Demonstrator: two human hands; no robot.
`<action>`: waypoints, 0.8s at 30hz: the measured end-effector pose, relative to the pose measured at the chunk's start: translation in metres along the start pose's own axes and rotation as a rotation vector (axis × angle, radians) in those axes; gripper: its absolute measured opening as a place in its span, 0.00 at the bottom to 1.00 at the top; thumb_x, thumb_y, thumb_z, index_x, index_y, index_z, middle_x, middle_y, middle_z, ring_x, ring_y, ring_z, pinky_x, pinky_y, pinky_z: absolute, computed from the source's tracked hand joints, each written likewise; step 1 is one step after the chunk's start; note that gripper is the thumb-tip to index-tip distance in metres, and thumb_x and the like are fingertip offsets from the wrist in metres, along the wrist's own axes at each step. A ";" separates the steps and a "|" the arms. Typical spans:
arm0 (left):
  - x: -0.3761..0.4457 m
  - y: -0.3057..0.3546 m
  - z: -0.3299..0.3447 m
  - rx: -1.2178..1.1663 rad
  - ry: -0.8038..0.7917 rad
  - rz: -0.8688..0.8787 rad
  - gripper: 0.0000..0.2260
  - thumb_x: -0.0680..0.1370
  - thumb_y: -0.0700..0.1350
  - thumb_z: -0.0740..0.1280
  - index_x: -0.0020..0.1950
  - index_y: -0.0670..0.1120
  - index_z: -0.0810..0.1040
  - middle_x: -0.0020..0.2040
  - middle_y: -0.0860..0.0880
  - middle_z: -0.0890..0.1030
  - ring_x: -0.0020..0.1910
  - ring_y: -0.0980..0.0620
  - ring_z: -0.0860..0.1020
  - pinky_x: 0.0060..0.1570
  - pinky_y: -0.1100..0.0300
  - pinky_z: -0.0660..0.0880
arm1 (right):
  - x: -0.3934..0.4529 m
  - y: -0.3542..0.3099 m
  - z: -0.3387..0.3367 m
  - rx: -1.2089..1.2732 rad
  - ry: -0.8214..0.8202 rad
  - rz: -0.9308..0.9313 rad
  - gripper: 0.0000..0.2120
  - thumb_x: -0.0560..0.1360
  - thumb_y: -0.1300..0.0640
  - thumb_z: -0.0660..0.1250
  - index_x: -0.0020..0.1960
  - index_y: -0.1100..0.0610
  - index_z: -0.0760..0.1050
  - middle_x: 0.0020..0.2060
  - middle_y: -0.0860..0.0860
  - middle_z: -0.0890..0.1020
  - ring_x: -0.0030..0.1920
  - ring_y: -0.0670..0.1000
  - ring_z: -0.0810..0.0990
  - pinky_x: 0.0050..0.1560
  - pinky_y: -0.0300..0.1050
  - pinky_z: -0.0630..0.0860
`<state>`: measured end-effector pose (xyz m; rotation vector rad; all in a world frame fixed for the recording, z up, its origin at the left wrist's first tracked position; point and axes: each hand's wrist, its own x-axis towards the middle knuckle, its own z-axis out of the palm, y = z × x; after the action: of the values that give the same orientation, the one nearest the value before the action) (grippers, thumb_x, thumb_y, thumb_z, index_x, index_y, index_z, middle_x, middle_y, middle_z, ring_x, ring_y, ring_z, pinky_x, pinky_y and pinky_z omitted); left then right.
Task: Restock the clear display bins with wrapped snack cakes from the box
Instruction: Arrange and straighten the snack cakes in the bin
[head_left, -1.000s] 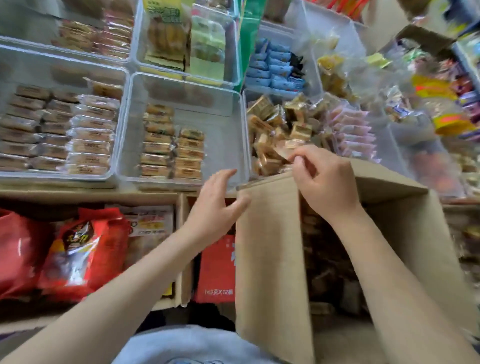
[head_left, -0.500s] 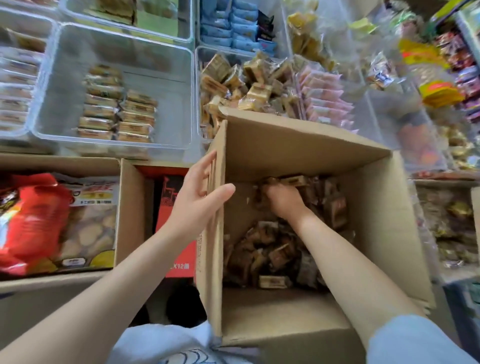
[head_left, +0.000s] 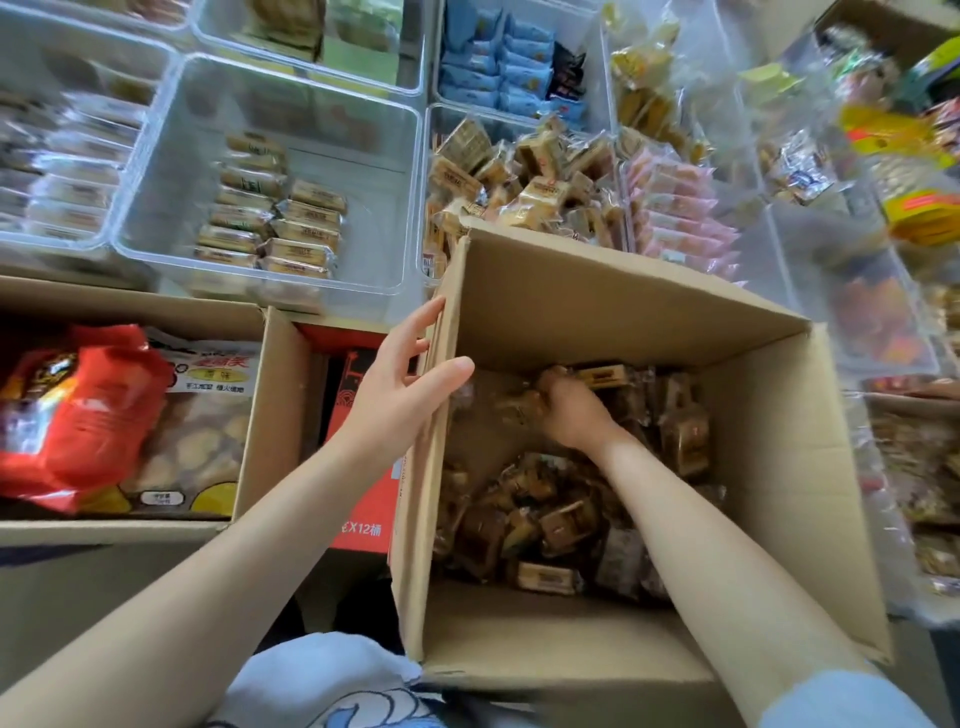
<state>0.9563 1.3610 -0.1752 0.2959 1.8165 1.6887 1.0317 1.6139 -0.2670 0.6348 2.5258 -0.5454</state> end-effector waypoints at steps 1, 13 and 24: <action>0.000 0.001 -0.001 0.011 -0.006 0.002 0.34 0.69 0.65 0.67 0.75 0.67 0.64 0.75 0.62 0.68 0.73 0.58 0.67 0.71 0.44 0.69 | -0.006 -0.010 -0.017 0.228 -0.044 0.044 0.10 0.76 0.58 0.69 0.56 0.57 0.74 0.43 0.56 0.83 0.43 0.55 0.82 0.43 0.49 0.78; 0.026 0.010 -0.053 0.104 0.008 -0.019 0.07 0.78 0.55 0.66 0.56 0.62 0.79 0.60 0.58 0.80 0.61 0.60 0.77 0.60 0.58 0.73 | -0.086 -0.132 -0.153 1.368 -0.572 -0.558 0.20 0.79 0.62 0.65 0.69 0.63 0.65 0.54 0.61 0.79 0.48 0.57 0.83 0.46 0.46 0.81; 0.133 -0.024 -0.233 1.071 0.310 0.246 0.27 0.78 0.55 0.64 0.74 0.44 0.71 0.78 0.40 0.64 0.79 0.40 0.58 0.76 0.41 0.54 | 0.017 -0.273 -0.141 1.344 -0.476 -0.423 0.21 0.75 0.69 0.64 0.66 0.58 0.69 0.52 0.57 0.82 0.56 0.62 0.82 0.57 0.56 0.80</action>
<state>0.7239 1.2427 -0.2421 0.7417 2.8886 0.7478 0.8273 1.4649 -0.0917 0.2675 1.5417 -2.2611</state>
